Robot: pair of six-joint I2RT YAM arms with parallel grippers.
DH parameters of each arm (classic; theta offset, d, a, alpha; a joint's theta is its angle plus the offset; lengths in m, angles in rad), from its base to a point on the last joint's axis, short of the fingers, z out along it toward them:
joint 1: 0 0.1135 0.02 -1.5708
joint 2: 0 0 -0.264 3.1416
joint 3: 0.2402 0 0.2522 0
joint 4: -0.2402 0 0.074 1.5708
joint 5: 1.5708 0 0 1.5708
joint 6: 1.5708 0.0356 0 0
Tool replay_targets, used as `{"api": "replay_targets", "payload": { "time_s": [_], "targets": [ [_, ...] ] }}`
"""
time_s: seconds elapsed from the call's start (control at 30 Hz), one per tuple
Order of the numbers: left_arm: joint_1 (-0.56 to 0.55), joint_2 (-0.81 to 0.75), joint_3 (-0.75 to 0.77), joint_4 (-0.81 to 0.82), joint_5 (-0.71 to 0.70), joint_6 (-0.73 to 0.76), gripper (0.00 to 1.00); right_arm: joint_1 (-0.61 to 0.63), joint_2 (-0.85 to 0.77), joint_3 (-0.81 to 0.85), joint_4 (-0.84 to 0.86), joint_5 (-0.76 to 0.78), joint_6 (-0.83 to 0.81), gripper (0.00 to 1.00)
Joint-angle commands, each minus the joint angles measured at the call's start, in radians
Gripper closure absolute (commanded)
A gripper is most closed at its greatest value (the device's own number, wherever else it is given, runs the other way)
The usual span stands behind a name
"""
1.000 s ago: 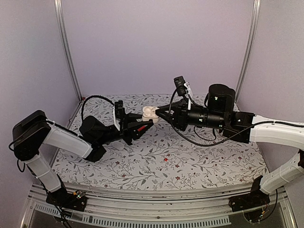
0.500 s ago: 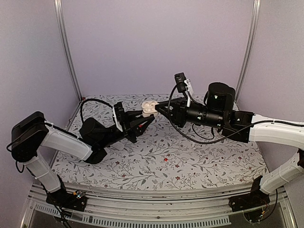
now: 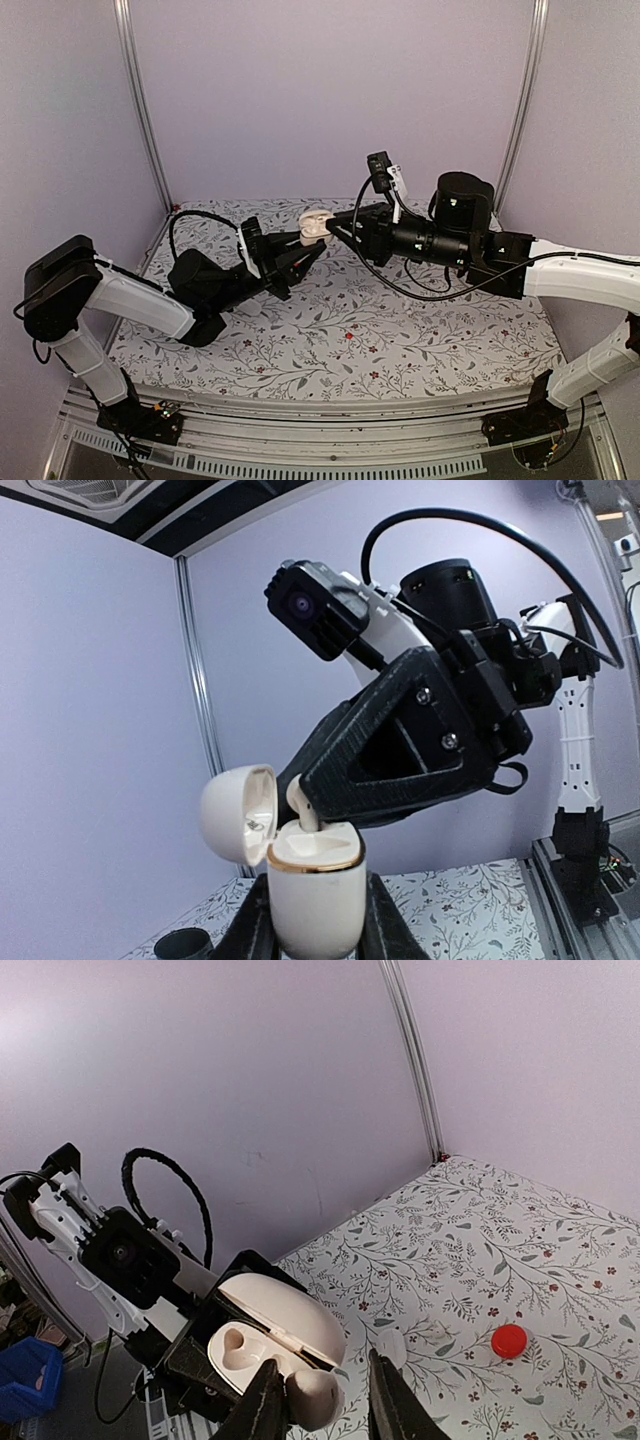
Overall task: Insert the wireless bluetooth earbuds into the charging case
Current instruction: Insert the right earbud into the right side groove of the charging case.
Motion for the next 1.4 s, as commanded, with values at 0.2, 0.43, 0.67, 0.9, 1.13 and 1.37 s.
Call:
{"api": "replay_targets", "payload": {
  "time_s": [0.2,0.43,0.67,0.9,1.13,1.37],
  "targets": [
    [-0.020,0.012,0.028,0.190,-0.049,-0.047,1.00,0.009,0.038,0.030,-0.088,-0.031,0.013,0.64],
    [-0.021,0.021,0.027,0.189,-0.083,-0.044,1.00,0.009,0.034,0.036,-0.099,-0.032,0.022,0.60],
    [-0.019,0.030,0.021,0.207,-0.086,-0.047,1.00,0.009,0.028,0.031,-0.103,-0.028,0.029,0.58],
    [-0.017,0.037,0.017,0.239,-0.070,-0.063,1.00,0.008,-0.003,0.005,-0.129,-0.021,0.029,0.54],
    [-0.011,0.037,0.011,0.255,-0.052,-0.071,1.00,0.007,-0.076,-0.054,-0.148,-0.025,0.028,0.48],
    [-0.004,0.037,0.000,0.280,-0.020,-0.085,1.00,-0.037,-0.140,-0.073,-0.212,0.053,0.074,0.60]
  ]
}}
